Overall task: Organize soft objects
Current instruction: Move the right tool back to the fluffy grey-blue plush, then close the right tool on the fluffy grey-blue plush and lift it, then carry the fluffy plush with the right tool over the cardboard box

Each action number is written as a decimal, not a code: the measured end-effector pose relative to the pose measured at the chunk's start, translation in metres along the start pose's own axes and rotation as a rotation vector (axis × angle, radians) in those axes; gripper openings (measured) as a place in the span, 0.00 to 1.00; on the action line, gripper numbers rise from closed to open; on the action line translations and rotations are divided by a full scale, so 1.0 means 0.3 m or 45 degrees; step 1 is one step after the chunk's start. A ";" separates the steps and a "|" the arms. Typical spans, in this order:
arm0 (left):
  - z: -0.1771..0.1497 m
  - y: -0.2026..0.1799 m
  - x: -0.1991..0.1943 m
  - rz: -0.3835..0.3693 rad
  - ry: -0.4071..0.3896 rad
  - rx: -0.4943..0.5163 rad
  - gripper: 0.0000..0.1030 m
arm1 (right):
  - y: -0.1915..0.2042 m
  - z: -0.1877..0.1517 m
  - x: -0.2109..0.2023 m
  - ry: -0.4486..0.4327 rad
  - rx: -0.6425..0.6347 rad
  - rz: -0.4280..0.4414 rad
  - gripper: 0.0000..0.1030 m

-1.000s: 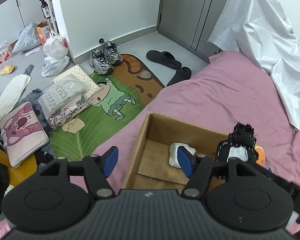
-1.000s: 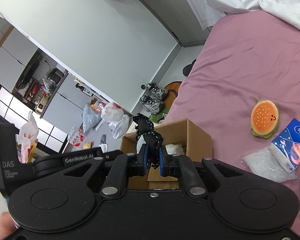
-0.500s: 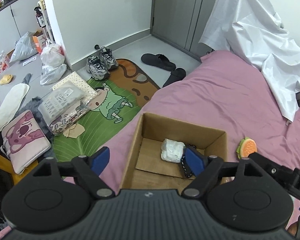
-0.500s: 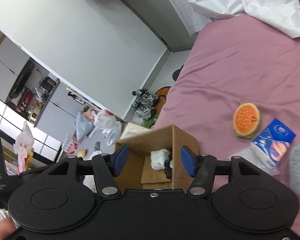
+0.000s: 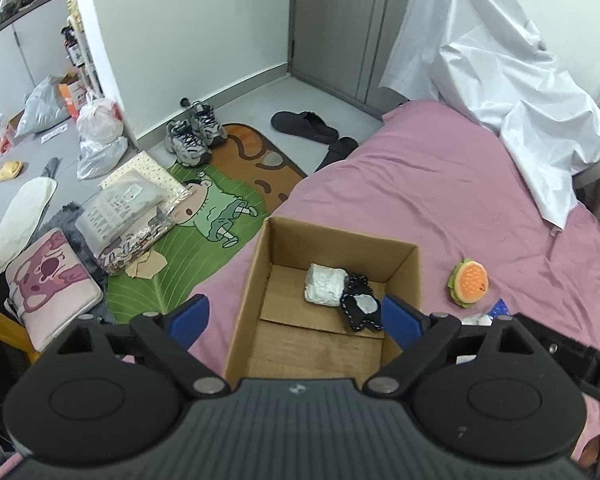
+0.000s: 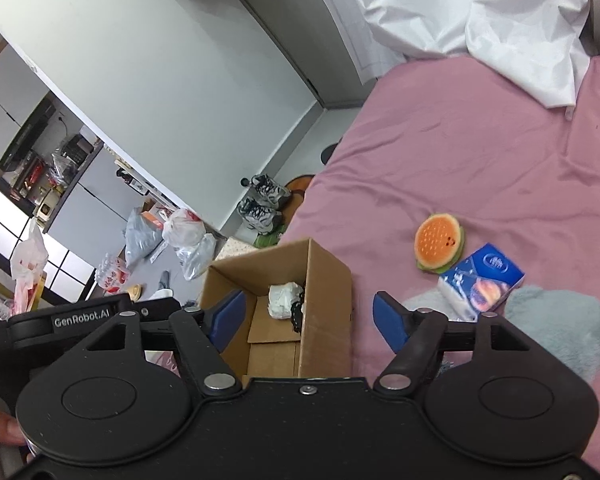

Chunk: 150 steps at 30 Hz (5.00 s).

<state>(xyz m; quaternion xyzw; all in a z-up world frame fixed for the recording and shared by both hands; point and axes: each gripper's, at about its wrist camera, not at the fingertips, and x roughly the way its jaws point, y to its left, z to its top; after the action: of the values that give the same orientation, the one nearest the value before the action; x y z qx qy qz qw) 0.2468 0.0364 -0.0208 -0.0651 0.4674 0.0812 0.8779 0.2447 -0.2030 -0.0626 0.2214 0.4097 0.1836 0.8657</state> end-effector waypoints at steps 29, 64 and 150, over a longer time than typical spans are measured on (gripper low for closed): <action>-0.152 -0.151 -0.113 -0.142 0.001 0.032 0.90 | -0.102 -0.092 -0.276 -0.007 -0.168 -0.227 0.70; -0.300 -0.323 -0.092 -0.143 0.005 -0.142 0.89 | -0.288 -0.048 -0.184 0.188 -0.142 -0.123 0.32; -0.301 -0.712 0.207 -0.474 0.063 -0.142 0.20 | -0.657 0.029 -0.176 0.022 0.374 -0.091 0.12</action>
<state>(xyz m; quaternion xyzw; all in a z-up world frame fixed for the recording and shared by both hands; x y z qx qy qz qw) 0.2512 -0.1846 -0.1144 -0.2008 0.4637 -0.0585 0.8610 0.2469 -0.3959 -0.1297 0.3293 0.4472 0.0925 0.8264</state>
